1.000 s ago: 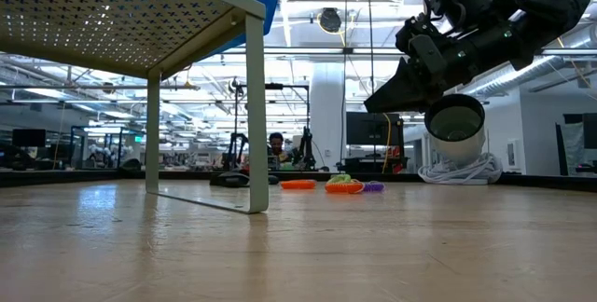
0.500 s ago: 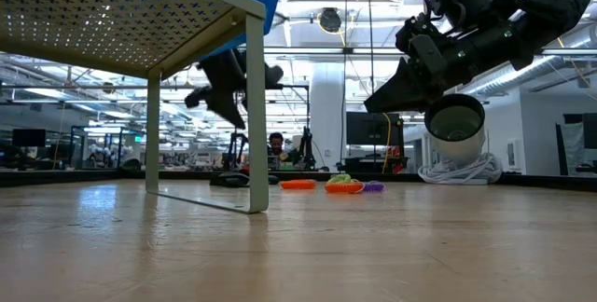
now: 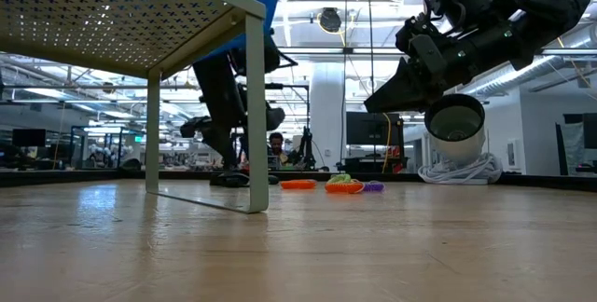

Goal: Pick & Place Office Desk Supplies
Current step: Put the black rubber band into the center blue basket on the shelf

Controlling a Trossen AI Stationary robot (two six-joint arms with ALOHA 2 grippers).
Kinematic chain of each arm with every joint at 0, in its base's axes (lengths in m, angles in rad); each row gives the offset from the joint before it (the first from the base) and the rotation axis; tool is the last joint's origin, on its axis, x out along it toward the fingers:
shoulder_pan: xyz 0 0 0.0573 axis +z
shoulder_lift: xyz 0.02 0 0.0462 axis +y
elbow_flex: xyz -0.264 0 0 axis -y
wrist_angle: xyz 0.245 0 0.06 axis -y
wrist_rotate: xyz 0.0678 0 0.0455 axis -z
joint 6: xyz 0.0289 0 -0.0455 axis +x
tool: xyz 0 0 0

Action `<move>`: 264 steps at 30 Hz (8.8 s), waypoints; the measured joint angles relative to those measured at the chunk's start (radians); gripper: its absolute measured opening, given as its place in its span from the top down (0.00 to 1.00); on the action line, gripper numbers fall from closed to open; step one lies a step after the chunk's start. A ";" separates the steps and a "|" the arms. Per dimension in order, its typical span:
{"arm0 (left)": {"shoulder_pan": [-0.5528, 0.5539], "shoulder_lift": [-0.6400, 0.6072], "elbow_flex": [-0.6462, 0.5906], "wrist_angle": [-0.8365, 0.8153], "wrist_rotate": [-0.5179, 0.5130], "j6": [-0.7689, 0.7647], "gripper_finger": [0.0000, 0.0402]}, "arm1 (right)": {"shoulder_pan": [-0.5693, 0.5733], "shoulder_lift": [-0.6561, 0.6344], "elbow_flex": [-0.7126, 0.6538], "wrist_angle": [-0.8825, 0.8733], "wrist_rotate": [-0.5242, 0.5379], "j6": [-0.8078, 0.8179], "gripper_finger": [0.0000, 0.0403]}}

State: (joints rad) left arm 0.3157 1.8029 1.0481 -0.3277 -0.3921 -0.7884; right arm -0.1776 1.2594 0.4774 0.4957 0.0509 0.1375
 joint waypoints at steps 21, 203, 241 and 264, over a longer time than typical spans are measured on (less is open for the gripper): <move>0.002 0.042 0.001 -0.028 -0.055 -0.023 0.56 | 0.000 0.000 0.000 0.000 0.000 0.000 0.68; -0.778 -0.696 0.053 0.114 -0.481 0.541 0.50 | 0.000 0.000 0.000 0.001 0.004 -0.018 0.68; 0.016 -0.062 0.053 0.059 -0.073 0.226 0.50 | 0.000 0.000 0.000 0.000 0.000 -0.018 0.68; 0.102 -0.022 -0.002 -0.134 0.080 0.184 0.50 | 0.000 0.000 0.000 -0.013 0.000 -0.019 0.68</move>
State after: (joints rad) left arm 0.4176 1.7809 1.0459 -0.4620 -0.3118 -0.6043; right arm -0.1773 1.2594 0.4775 0.4824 0.0507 0.1188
